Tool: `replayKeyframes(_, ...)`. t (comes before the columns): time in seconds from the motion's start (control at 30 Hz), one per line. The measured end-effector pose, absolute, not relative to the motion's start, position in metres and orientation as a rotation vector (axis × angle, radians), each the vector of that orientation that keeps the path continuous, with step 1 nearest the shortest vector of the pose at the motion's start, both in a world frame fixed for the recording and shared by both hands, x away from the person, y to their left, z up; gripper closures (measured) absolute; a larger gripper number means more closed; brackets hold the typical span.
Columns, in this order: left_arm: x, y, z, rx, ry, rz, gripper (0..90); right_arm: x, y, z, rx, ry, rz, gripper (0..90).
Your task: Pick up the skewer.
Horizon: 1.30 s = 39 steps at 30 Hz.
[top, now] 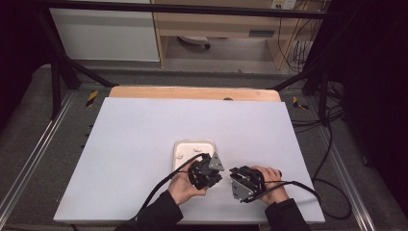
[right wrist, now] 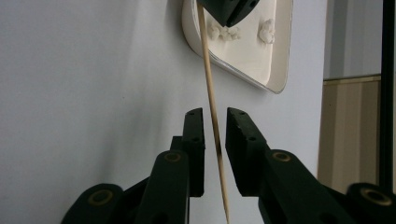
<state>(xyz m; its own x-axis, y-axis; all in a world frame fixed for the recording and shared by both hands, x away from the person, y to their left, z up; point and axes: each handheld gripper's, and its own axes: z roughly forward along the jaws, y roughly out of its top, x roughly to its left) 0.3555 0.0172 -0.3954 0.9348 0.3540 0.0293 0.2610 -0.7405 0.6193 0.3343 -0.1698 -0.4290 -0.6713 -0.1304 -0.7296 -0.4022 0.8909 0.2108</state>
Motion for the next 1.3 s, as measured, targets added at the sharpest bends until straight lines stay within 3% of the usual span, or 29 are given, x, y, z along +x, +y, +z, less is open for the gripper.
replayKeyframes(0.23, 0.355, 0.018, -0.395, 2.447, 0.428, 0.187, 88.3, 0.333, -0.168, -0.429, -0.42, 2.289, 0.442, 85.6)
replayKeyframes(0.8, 0.359, 0.02, -0.395, 2.454, 0.448, 0.17, 87.2, 0.331, -0.166, -0.428, -0.491, 2.272, 0.397, 89.4)
replayKeyframes(0.93, 0.362, 0.022, -0.393, 2.476, 0.45, 0.166, 72.7, 0.331, -0.167, -0.428, -0.481, 2.278, 0.377, 89.3)
replayKeyframes(1.03, 0.365, 0.019, -0.392, 2.555, 0.448, 0.151, 69.4, 0.331, -0.165, -0.428, -0.494, 2.274, 0.359, 89.3)
replayKeyframes(1.13, 0.366, 0.016, -0.394, 2.589, 0.449, 0.146, 71.1, 0.331, -0.164, -0.427, -0.497, 2.272, 0.359, 89.3)
replayKeyframes(1.3, 0.366, 0.008, -0.399, 2.647, 0.434, 0.12, 84.3, 0.331, -0.163, -0.426, -0.513, 2.268, 0.354, 89.3)
